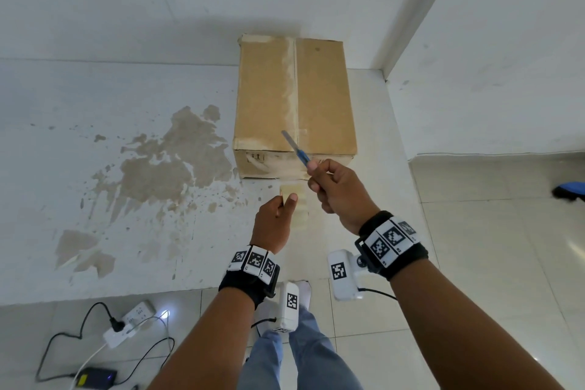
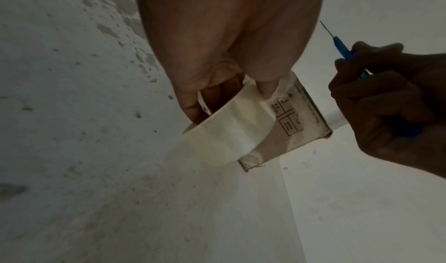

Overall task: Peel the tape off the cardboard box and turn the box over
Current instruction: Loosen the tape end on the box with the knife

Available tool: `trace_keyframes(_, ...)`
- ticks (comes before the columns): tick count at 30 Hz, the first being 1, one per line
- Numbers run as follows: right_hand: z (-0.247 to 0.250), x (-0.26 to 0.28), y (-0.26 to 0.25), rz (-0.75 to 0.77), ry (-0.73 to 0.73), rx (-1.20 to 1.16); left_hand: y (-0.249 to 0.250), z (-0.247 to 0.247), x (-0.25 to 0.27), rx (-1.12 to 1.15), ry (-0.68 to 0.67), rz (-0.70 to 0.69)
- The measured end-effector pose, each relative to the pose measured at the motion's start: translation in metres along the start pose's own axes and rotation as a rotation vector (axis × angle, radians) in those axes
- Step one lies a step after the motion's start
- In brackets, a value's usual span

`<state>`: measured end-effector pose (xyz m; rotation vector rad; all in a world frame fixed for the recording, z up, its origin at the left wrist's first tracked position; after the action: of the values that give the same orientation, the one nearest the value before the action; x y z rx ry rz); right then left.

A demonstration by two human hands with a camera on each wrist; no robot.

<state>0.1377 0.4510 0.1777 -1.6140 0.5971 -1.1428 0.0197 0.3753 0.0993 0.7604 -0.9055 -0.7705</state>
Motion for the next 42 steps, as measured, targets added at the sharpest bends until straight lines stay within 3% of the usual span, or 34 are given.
trace_keyframes(10,-0.010,0.003,0.004,0.053,-0.025,-0.214,-0.005,0.004,0.000,-0.006,-0.006,0.012)
trace_keyframes(22,0.000,0.008,0.004,0.137,0.060,-0.295,-0.008,0.007,0.003,-0.020,-0.003,0.001)
trace_keyframes(25,0.009,0.011,0.003,0.179,0.117,-0.320,-0.007,0.011,0.005,-0.036,0.016,-0.006)
trace_keyframes(28,0.037,0.018,0.015,0.188,0.284,-0.330,-0.008,0.015,0.004,-0.056,0.026,-0.009)
trace_keyframes(34,0.118,0.039,0.092,-0.069,0.666,0.000,-0.026,0.025,-0.006,-0.055,0.041,0.012)
trace_keyframes(37,0.153,0.053,0.129,-0.180,0.708,0.177,-0.038,0.027,-0.012,-0.039,0.061,0.014)
trace_keyframes(42,0.181,0.066,0.151,-0.215,0.702,0.363,-0.061,0.025,-0.024,0.032,0.074,0.115)
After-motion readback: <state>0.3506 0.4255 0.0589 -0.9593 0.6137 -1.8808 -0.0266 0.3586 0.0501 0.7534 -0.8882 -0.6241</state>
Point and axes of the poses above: each hand's wrist, its own x-axis away from the middle knuckle, its own z-axis out of the back of the hand, y = z × x, the point moved 6 cm from there along -x, towards the middle knuckle, and after that the axes turned 3 degrees about z, right-handed, at the moved point
